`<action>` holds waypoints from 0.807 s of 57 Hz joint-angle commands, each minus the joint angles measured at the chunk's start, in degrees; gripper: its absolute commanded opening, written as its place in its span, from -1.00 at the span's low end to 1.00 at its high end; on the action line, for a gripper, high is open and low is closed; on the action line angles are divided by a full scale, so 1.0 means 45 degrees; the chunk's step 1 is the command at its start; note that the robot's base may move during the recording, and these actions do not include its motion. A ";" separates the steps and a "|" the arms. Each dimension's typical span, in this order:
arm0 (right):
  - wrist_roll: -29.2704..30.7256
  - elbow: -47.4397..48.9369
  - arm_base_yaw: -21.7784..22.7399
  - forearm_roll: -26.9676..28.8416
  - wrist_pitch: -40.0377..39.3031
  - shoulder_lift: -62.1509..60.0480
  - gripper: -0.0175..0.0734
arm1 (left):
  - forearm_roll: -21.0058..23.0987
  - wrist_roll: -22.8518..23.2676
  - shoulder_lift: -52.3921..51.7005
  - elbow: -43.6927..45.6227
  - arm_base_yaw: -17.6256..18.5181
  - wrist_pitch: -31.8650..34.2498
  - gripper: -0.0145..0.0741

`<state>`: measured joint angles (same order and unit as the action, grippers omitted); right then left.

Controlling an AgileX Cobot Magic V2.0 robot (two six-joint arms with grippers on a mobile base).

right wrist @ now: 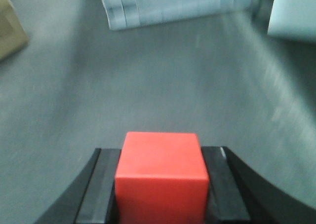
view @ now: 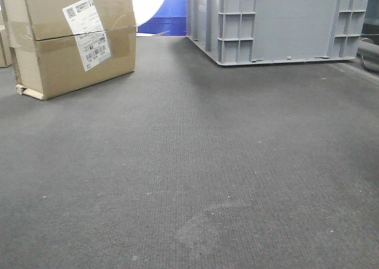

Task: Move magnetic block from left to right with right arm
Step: 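Stop the base in front of the grey crate, cube held, then lower the red cube onto the carpet with the right gripper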

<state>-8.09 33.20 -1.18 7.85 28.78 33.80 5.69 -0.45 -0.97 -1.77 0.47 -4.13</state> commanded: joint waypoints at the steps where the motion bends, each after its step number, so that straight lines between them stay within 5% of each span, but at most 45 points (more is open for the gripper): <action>1: -0.1193 0.1098 -0.0428 -0.0096 0.0320 0.1274 0.13 | 0.0034 0.0099 -0.0068 -0.0130 0.0004 0.1079 -0.96; 16: -0.2546 0.3019 -0.3567 -0.1321 0.3074 0.4794 0.13 | 0.0034 0.0099 -0.0068 -0.0130 0.0004 0.1079 -0.96; 32: -0.6338 0.4816 -0.7059 -0.2162 0.4111 0.8548 0.13 | 0.0034 0.0099 -0.0068 -0.0130 0.0004 0.1079 -0.96; 46: -0.7589 0.6464 -0.9177 -0.2108 0.4508 1.1392 0.13 | 0.0034 0.0099 -0.0068 -0.0130 0.0004 0.1079 -0.96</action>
<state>-40.11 58.51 -40.29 -1.15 49.18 83.17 5.69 -0.45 -0.97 -1.77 0.47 -4.13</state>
